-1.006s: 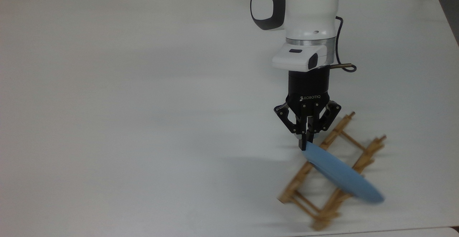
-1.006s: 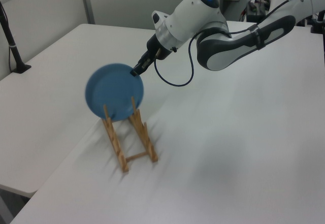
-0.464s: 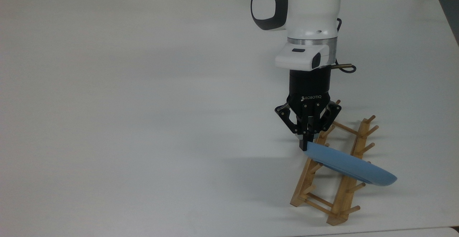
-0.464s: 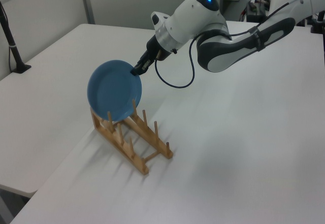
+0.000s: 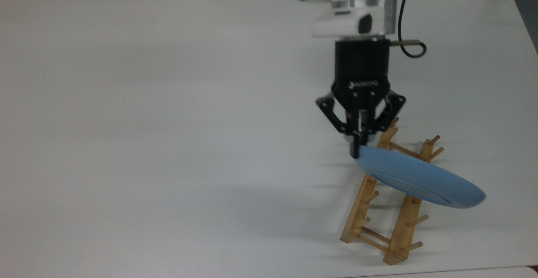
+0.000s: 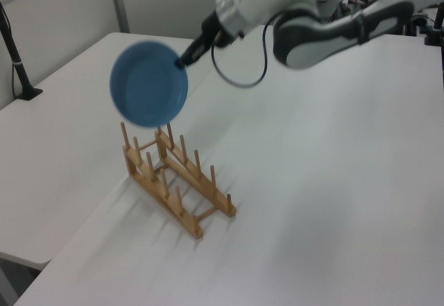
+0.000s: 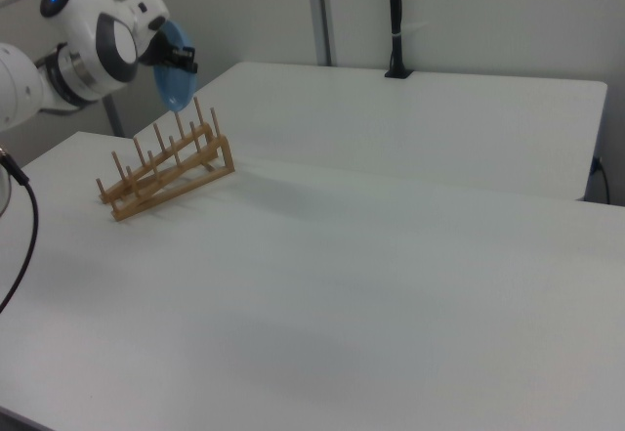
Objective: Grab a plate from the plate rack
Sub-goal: 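Lift the blue plate up out of the wooden rack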
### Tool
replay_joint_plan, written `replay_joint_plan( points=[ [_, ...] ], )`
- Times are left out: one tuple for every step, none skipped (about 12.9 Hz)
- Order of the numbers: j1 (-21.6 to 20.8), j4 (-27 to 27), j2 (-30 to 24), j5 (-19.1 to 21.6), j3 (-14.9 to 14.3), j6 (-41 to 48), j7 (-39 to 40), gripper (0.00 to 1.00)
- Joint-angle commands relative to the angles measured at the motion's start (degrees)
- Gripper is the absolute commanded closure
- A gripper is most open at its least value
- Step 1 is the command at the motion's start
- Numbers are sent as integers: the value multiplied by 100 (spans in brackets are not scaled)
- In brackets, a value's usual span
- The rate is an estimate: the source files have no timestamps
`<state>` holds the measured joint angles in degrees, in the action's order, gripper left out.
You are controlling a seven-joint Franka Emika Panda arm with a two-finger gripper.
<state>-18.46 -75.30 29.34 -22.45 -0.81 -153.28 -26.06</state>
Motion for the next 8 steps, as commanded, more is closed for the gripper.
replay_joint_plan(
  points=[
    [315, -687, -973, 118, 167, 1120, -57, 100],
    [517, -723, -1131, 179, 343, 1472, 21, 100],
    [728, -793, -1263, 258, 492, 1798, 248, 100],
    [930, -828, -1377, 433, 607, 2132, 546, 100],
    [1106, -820, -1474, 687, 651, 2448, 889, 100],
    [1265, -828, -1571, 968, 661, 2765, 1240, 100],
    [1492, -829, -1720, 1301, 661, 3238, 1844, 100],
    [1669, -837, -1808, 1470, 661, 3565, 2277, 100]
  ],
)
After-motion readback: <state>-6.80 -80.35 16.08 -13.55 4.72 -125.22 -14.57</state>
